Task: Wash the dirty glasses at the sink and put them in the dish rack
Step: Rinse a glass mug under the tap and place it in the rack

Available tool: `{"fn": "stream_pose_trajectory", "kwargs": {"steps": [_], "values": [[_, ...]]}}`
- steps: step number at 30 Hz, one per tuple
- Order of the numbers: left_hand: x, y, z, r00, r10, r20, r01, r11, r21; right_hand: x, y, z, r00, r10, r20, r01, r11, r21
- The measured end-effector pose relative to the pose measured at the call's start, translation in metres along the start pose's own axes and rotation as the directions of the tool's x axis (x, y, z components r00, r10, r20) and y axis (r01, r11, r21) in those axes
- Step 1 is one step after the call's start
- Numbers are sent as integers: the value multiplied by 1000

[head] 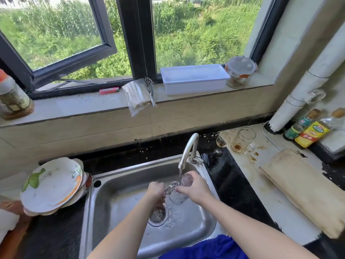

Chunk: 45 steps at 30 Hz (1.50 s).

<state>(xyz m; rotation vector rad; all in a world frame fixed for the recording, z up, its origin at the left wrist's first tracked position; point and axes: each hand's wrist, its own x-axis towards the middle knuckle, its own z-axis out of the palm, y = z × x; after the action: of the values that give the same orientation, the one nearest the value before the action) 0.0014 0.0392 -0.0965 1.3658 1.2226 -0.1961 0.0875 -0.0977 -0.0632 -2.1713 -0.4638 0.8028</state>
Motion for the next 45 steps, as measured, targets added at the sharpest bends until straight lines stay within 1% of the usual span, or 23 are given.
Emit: {"fn": "stream_pose_trajectory", "kwargs": {"steps": [1,2,4,6,11,13,15,17,18,19,22,24,27,29,30,32,33,35,38,40,42,43,45], "values": [[-1,1,2,994,99,-50,-87,975,203,-5,3,-5,1000,-16,-26,13,995,-103],[-3,2,6,981,184,-60,-150,919,364,-10,5,-13,998,-31,-48,22,983,-181],[-11,7,19,954,300,5,-254,797,548,-21,13,-30,996,-34,-86,13,972,-234],[-21,15,40,924,373,89,-345,708,616,-34,24,-51,992,-16,-127,-12,976,-217],[-56,37,104,869,422,259,-482,597,642,-84,57,-118,950,4,-313,-31,996,-79],[-74,44,136,856,400,328,-517,619,592,-113,73,-149,922,32,-386,-47,998,-31],[-99,50,177,846,341,411,-515,724,459,-146,93,-181,899,51,-435,-53,999,8],[-136,56,224,825,252,506,-459,822,338,-184,116,-212,881,78,-466,-66,997,43],[-156,57,249,807,208,553,-430,848,310,-205,129,-227,874,89,-477,-66,996,64],[-178,55,273,780,161,604,-409,862,299,-228,143,-241,868,96,-487,-62,994,86],[-232,33,346,654,19,757,-372,879,299,-303,190,-277,837,137,-530,-56,984,167],[-265,12,390,550,-87,830,-264,925,272,-354,225,-296,796,181,-578,-45,969,242],[-324,-20,451,472,-109,875,-68,985,159,-426,272,-319,697,260,-668,-1,932,361],[-365,-39,487,441,-81,894,-79,989,128,-469,298,-331,621,384,-683,39,856,516],[-384,-48,503,434,-61,899,-122,985,125,-489,309,-336,580,471,-664,73,782,619],[-415,-63,535,418,-3,908,-228,968,108,-526,331,-348,513,658,-551,140,569,810],[-431,-70,550,409,25,912,-286,953,102,-543,342,-353,497,722,-481,173,461,871],[-456,-83,577,384,48,922,-374,921,107,-575,362,-362,484,791,-374,198,317,927],[-487,-108,620,330,39,943,-442,889,117,-618,398,-372,452,842,-294,184,235,954],[-505,-126,649,288,17,957,-463,877,123,-639,421,-379,486,839,-245,188,173,967],[-521,-144,680,248,-4,969,-478,869,126,-653,444,-387,507,828,-240,234,136,963],[-529,-152,697,230,-24,973,-477,869,134,-659,453,-392,494,833,-250,278,121,953],[-545,-164,729,201,-90,975,-496,849,181,-669,476,-403,417,863,-283,376,120,919]]}}
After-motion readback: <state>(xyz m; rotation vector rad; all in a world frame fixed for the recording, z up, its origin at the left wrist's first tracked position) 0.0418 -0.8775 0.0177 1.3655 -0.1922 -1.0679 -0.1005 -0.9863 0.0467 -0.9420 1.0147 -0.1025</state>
